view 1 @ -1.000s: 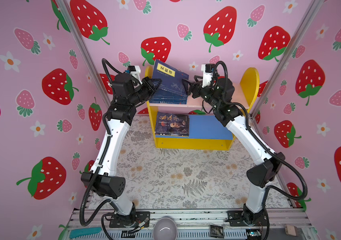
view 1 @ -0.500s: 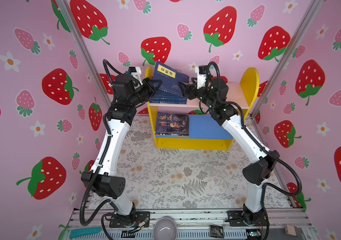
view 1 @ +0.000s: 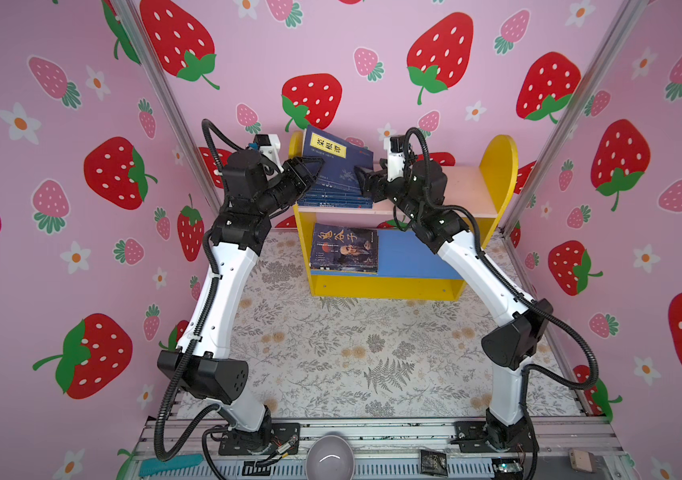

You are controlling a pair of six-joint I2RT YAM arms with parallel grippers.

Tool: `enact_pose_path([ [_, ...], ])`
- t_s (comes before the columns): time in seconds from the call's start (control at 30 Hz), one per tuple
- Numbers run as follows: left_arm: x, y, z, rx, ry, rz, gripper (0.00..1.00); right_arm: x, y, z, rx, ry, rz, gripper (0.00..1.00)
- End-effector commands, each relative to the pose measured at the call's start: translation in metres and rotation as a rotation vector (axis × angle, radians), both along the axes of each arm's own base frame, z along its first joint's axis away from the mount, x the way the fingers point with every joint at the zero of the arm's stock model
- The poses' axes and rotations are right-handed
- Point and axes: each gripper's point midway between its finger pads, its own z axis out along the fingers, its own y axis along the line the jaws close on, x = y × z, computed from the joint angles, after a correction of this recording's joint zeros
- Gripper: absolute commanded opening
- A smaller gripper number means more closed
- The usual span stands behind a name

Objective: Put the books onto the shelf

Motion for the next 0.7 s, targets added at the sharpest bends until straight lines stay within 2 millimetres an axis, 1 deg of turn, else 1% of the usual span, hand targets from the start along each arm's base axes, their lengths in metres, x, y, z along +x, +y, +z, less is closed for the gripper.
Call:
enact_pose_path([
  [0.0, -0.012, 0.019, 0.023, 0.023, -0.074, 0.071, 0.61, 0.007, 0.006, -0.053, -0.131, 0.089, -0.03, 0.81],
  [0.07, -0.013, 0.03, 0.023, 0.029, -0.068, 0.103, 0.69, 0.006, 0.004, -0.055, -0.133, 0.095, -0.032, 0.81],
  [0.13, -0.011, 0.043, 0.023, 0.031, -0.055, 0.124, 0.74, 0.004, 0.004, -0.058, -0.133, 0.103, -0.03, 0.81],
  [0.23, -0.003, 0.06, 0.018, 0.04, -0.021, 0.139, 0.78, 0.003, 0.005, -0.059, -0.128, 0.111, -0.026, 0.81],
  [0.33, 0.013, 0.074, 0.009, 0.057, 0.012, 0.15, 0.78, 0.0, 0.008, -0.058, -0.121, 0.114, -0.018, 0.81],
  [0.43, 0.026, 0.08, 0.007, 0.081, 0.022, 0.139, 0.78, -0.003, 0.012, -0.062, -0.122, 0.127, -0.013, 0.81],
  [0.5, 0.031, 0.082, 0.007, 0.1, 0.01, 0.138, 0.77, -0.005, 0.014, -0.063, -0.125, 0.13, -0.012, 0.81],
  [0.6, 0.032, 0.08, 0.006, 0.11, 0.001, 0.115, 0.77, -0.008, 0.014, -0.062, -0.129, 0.128, -0.018, 0.82],
  [0.67, 0.029, 0.079, 0.003, 0.107, 0.0, 0.106, 0.77, -0.011, 0.015, -0.057, -0.128, 0.113, -0.011, 0.82],
])
